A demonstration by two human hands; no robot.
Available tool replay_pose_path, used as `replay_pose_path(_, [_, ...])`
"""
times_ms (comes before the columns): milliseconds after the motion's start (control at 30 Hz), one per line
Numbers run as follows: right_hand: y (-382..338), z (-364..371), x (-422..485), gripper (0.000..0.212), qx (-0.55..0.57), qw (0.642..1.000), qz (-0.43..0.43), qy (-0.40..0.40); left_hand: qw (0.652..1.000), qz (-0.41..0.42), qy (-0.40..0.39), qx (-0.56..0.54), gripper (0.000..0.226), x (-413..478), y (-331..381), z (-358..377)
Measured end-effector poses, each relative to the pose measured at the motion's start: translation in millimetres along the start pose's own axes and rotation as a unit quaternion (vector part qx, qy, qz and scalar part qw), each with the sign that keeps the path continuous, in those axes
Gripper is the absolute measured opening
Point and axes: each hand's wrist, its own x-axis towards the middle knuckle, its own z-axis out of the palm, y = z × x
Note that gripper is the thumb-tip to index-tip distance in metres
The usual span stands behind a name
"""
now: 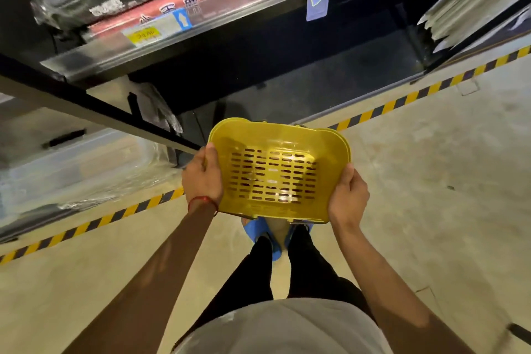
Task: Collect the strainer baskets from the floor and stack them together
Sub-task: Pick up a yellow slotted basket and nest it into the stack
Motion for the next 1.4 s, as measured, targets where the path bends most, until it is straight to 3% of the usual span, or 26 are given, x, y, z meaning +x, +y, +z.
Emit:
replay_pose_path(200, [9, 3, 13, 0.050, 0.004, 1.000, 0.009, -0.002, 1.000, -0.007, -0.019, -0.021, 0.044, 5, -2, 16])
replay_pose_path(567, [59, 36, 22, 0.048, 0.010, 0.999, 0.024, 0.023, 0.999, 0.018, -0.014, 0.047, 0.045, 32, -53, 62])
replay_pose_path(700, [76, 49, 30, 0.047, -0.012, 0.998, -0.013, 0.065, 0.998, 0.018, 0.010, 0.051, 0.044, 35, -71, 73])
replay_pose_path(1167, [103, 69, 40, 0.043, -0.032, 0.993, -0.066, 0.091, 0.996, 0.008, 0.025, 0.083, 0.044, 48, -95, 92])
replay_pose_path(1400, [103, 70, 39, 0.046, -0.058, 0.991, -0.082, 0.082, 0.991, 0.061, 0.029, 0.115, 0.045, 52, -106, 91])
